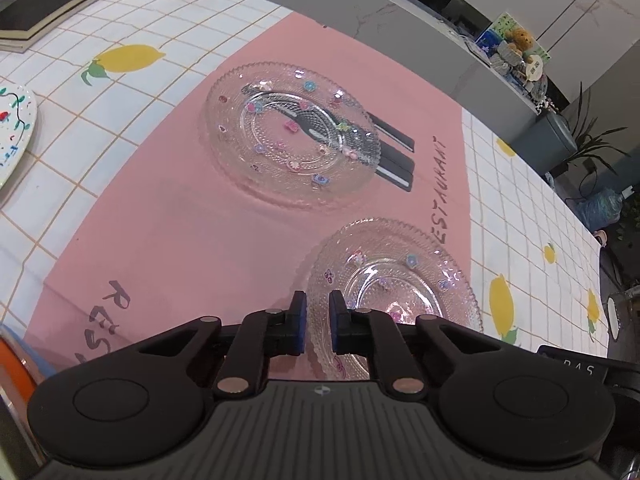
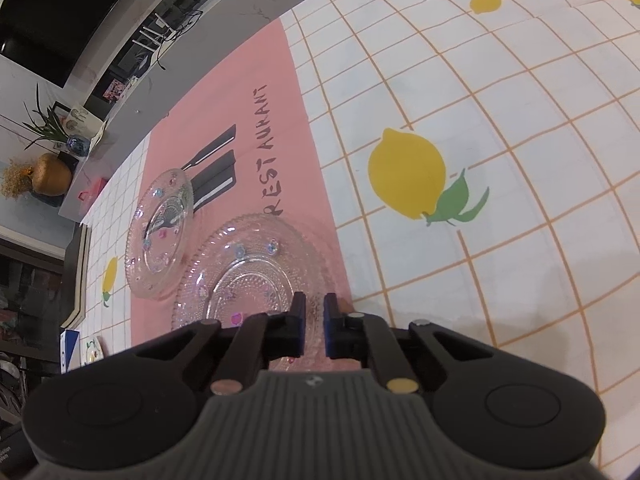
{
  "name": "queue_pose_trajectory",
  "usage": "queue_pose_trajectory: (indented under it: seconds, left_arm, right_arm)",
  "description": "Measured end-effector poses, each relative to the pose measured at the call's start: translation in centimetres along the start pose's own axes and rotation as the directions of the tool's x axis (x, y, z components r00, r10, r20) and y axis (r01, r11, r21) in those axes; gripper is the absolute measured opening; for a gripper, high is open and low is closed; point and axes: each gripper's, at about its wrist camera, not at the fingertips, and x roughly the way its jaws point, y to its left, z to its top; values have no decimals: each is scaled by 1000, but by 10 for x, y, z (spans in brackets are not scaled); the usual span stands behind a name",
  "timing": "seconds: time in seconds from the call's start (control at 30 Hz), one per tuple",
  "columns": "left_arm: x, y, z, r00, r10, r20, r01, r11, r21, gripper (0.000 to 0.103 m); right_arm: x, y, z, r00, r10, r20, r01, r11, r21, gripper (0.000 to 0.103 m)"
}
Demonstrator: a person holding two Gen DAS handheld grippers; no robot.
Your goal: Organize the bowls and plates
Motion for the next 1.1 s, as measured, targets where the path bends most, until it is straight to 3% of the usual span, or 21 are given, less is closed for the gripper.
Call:
queue_pose_trajectory:
  seconds: [0.63,1.1]
  left_arm:
    - [-38,-3,-36,999,-39,-19,39,999,9,11]
    - [-66,-10,-75,1000,6,-3,-6,998,68,11]
  right_arm:
    - [-48,-11,-39,1000,-13,-9,13,1000,4,6]
    - [-67,-28,-80,999,-26,-44,26,1000,17,8]
